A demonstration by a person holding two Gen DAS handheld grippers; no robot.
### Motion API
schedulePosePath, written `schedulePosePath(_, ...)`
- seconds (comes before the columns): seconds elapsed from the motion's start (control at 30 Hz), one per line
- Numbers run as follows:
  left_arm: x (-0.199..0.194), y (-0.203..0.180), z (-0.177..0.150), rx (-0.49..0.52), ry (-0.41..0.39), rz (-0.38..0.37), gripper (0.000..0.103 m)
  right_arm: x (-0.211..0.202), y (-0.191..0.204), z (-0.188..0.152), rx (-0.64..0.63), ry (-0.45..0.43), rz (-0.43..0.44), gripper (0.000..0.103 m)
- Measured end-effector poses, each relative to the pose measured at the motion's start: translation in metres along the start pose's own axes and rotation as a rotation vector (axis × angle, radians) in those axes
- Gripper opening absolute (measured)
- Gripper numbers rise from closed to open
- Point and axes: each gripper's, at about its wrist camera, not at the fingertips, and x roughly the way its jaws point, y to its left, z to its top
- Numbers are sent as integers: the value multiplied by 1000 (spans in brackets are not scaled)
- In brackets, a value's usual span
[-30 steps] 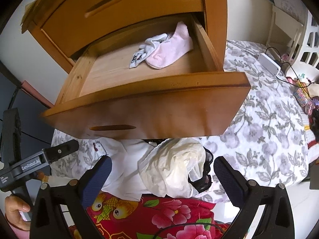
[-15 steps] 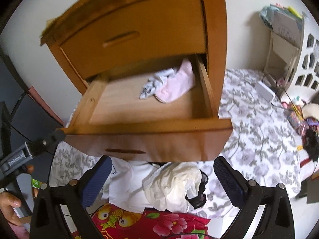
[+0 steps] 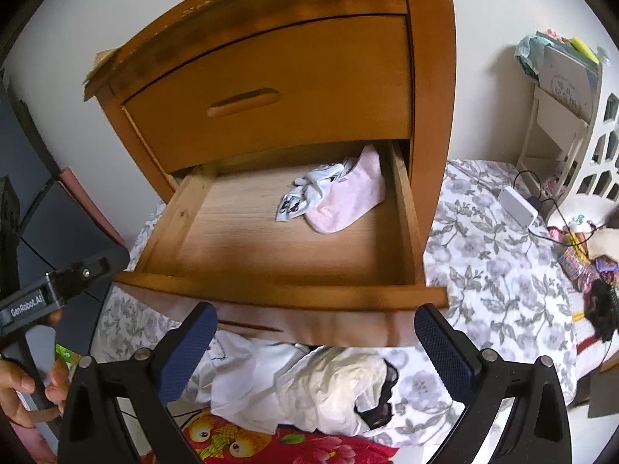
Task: Take underwear out of drawer
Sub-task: 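Move both open tools back up into the drawer toward the remaining socks, then grasp the white sock with the left tool while the right tool reaches the pink sock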
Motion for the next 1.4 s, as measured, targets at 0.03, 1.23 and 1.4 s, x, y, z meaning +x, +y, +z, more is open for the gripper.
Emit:
schedulePosePath(0.03,2,0,2,3,3,1,100,1,-1,3,1,-3,-4,103)
schedulePosePath(1.23,146,-51,79,110,276,7,96,114,-24,87,-130,107,-64,81)
schedulePosePath(1.4,171,-61,87,73,323,-5,89,118,-31,93,-119,113,-73,69)
